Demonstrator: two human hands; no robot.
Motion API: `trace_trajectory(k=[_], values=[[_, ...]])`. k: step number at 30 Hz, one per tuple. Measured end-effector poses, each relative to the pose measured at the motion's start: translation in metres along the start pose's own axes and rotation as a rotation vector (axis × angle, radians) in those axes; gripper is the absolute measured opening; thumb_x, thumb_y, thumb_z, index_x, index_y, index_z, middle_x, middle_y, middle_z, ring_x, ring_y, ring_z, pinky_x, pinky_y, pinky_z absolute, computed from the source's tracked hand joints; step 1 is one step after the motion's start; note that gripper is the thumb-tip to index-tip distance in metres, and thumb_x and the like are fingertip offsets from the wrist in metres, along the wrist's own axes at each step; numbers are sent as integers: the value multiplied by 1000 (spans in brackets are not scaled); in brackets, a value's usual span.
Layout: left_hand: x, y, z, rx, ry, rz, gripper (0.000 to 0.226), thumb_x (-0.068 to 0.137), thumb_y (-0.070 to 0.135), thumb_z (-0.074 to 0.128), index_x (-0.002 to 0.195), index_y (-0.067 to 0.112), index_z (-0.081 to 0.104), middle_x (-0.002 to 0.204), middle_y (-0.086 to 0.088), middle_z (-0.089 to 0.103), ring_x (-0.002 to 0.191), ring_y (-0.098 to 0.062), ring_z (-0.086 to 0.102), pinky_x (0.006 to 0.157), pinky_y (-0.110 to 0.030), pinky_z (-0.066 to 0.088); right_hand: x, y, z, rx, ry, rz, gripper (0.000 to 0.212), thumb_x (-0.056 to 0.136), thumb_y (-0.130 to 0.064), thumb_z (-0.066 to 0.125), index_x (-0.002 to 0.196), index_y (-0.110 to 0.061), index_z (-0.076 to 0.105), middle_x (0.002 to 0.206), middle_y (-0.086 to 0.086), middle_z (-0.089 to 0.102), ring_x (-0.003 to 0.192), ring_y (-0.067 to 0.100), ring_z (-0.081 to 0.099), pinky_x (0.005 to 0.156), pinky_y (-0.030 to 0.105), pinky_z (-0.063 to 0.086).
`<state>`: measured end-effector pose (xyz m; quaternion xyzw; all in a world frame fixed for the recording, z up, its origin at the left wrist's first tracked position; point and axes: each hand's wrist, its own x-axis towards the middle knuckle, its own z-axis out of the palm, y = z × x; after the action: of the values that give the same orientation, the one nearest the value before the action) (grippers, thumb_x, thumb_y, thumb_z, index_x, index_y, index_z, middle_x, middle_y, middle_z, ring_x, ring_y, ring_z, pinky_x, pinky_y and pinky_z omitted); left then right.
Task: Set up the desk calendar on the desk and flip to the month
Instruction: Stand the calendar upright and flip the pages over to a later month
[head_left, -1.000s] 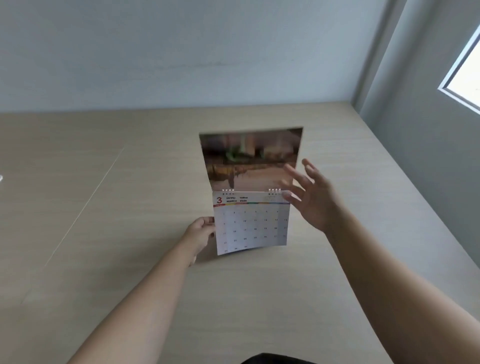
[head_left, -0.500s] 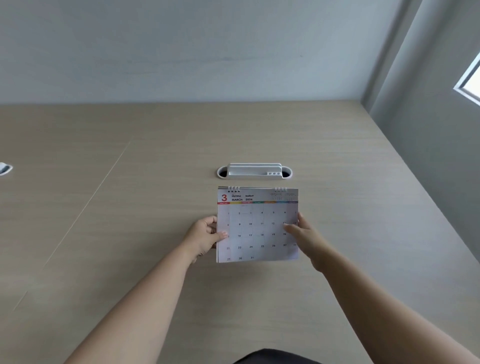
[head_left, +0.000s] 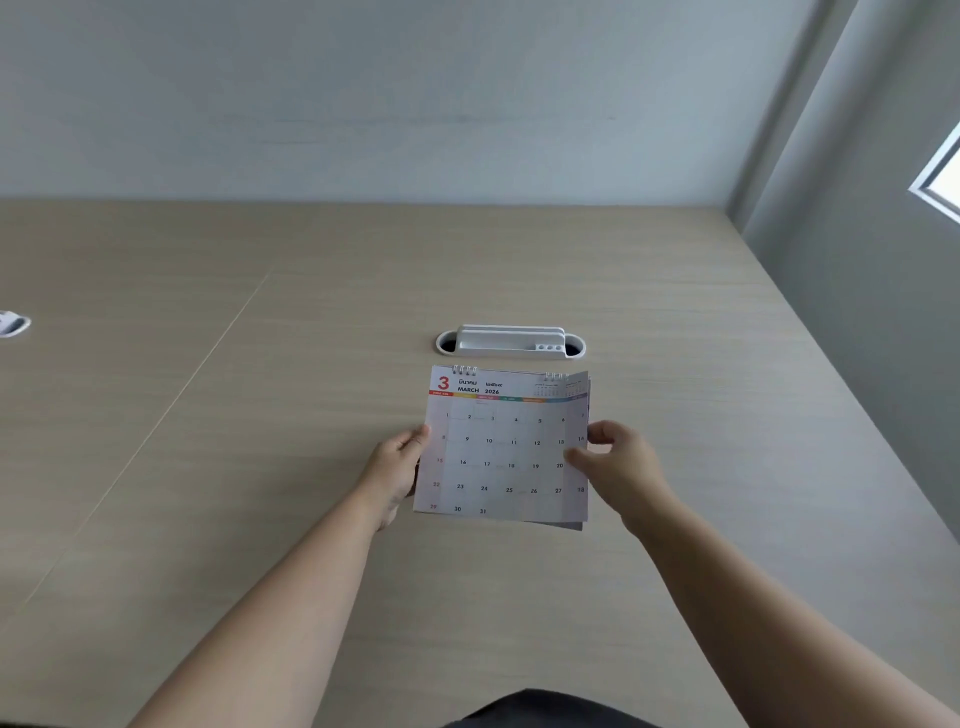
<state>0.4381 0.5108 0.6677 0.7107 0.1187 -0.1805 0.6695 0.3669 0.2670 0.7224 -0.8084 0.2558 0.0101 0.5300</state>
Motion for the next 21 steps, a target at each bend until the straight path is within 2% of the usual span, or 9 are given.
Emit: trace_trajectory(k=[2, 4, 8, 11, 14, 15, 17, 19, 21], values=[[-3, 0, 0, -38, -24, -55, 30, 99, 39, 44, 101, 23, 69, 99, -1, 74, 89, -21, 69, 82, -40, 53, -2, -3, 0, 12, -9, -19, 18, 81, -13, 65, 99, -16, 66, 90, -11, 61, 73, 4, 59, 55, 20, 42], [-5, -1, 0, -99, -51, -118, 36, 100, 43, 39, 102, 24, 69, 104, -4, 73, 97, -27, 68, 92, -48, 50, -3, -5, 3, 30, -13, -29, 20, 82, -12, 65, 101, -15, 66, 90, -11, 61, 72, 0, 57, 53, 17, 40], [-8, -9, -1, -148, -96, -194, 49, 98, 53, 30, 113, 26, 68, 118, -8, 71, 111, -33, 65, 98, -49, 46, -7, -7, 6, -42, 10, -42, 22, 81, -16, 66, 103, -15, 66, 102, -3, 66, 82, 18, 66, 58, 24, 45], [-11, -15, 4, -127, -103, -221, 55, 98, 57, 26, 120, 24, 64, 119, -10, 70, 111, -35, 65, 89, -46, 51, -8, -10, 8, -125, 28, -64, 19, 82, -20, 65, 101, -18, 66, 97, -3, 65, 83, 18, 62, 56, 24, 42], [-17, -13, 10, -40, -96, -174, 46, 99, 54, 25, 124, 26, 52, 121, -7, 67, 98, -29, 66, 73, -36, 54, -6, -10, 8, -137, 35, -87, 19, 82, -21, 65, 101, -18, 66, 96, -5, 64, 82, 14, 57, 54, 22, 40], [-16, -14, 10, -1, -88, -138, 40, 99, 53, 27, 123, 27, 47, 123, -4, 65, 98, -26, 66, 75, -37, 54, -6, -10, 8, -133, 41, -87, 16, 82, -22, 65, 98, -17, 66, 95, -5, 63, 80, 14, 56, 54, 22, 40], [-16, -13, 8, 70, -87, -47, 38, 98, 53, 30, 129, 33, 41, 131, 2, 61, 111, -21, 62, 92, -42, 51, -3, -9, 7, -114, 55, -83, 10, 80, -23, 64, 83, -14, 67, 88, 1, 65, 75, 17, 58, 59, 25, 42], [-17, -8, 5, 90, -107, -2, 49, 94, 58, 29, 139, 40, 36, 138, 9, 57, 122, -17, 58, 103, -45, 46, -2, -13, 5, 29, 23, -22, 16, 79, -23, 62, 72, -8, 63, 75, 6, 63, 66, 23, 55, 61, 29, 41], [-20, -1, 1, 74, -146, 20, 50, 95, 62, 20, 134, 46, 45, 134, 13, 61, 122, -13, 59, 100, -42, 47, -3, -25, 1, 377, -102, 94, 16, 84, -18, 59, 76, -4, 62, 69, 10, 61, 62, 27, 54, 59, 32, 43]])
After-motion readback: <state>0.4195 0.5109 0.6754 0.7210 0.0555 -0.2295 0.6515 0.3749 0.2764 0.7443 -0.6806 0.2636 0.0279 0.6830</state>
